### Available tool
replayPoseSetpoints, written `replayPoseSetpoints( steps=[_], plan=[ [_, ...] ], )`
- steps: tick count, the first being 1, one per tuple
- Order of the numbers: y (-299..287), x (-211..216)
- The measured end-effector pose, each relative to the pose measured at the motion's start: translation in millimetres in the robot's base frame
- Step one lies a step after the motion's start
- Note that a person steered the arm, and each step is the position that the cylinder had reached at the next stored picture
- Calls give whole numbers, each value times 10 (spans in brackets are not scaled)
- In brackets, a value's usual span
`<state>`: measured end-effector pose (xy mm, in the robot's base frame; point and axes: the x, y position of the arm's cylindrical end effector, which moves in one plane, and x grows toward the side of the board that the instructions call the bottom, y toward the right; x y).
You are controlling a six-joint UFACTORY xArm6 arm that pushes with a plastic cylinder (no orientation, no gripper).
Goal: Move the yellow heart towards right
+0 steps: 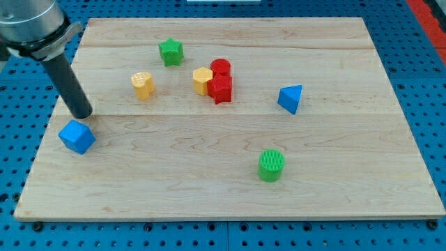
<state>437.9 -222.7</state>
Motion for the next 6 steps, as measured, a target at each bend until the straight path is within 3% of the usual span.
replayPoseSetpoints(
  steps=[1, 2, 3, 4, 5, 6],
  plan=[
    [483, -157],
    [-184, -447],
    [-267, -642],
    [564, -526],
    [985, -182],
    [758, -178]
  ],
)
